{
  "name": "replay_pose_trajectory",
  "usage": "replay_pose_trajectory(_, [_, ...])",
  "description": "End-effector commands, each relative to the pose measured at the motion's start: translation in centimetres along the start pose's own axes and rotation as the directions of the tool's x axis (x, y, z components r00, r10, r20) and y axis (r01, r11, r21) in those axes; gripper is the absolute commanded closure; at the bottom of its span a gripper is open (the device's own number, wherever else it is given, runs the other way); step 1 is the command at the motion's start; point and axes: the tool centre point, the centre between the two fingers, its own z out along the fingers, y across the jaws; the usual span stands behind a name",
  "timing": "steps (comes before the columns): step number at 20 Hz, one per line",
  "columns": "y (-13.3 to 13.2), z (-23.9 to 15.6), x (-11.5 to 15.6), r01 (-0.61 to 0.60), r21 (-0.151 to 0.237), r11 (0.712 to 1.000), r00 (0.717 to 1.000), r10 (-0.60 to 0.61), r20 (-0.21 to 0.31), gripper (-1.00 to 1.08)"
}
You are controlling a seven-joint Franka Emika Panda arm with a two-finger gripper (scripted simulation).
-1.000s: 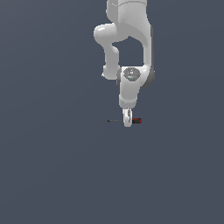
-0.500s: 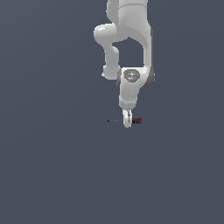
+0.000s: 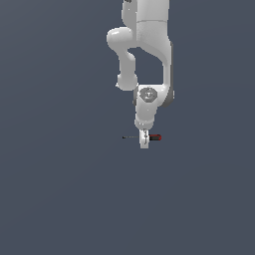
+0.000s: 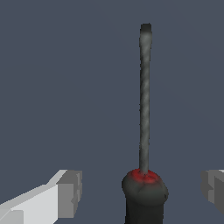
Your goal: Pick up the object and move it to a goal position.
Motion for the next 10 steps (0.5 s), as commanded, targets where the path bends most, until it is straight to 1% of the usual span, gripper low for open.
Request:
replay_pose_trajectory(1, [-0.04,0.51,-0.04,0.0,0.001,1.0,1.0,0.0,0.0,-0.92])
replay_pose_trajectory(3, [-0.05,0.61,-0.01,-0.001,0.001,1.0,1.0,0.001,0.001,-0.92])
replay_pose_trajectory(4, [-0.05,0.61,-0.01,-0.001,0.001,1.0,1.0,0.001,0.001,1.08])
replay_pose_trajectory(10, [-0.05,0.61,-0.01,-0.001,0.001,1.0,1.0,0.001,0.001,1.08])
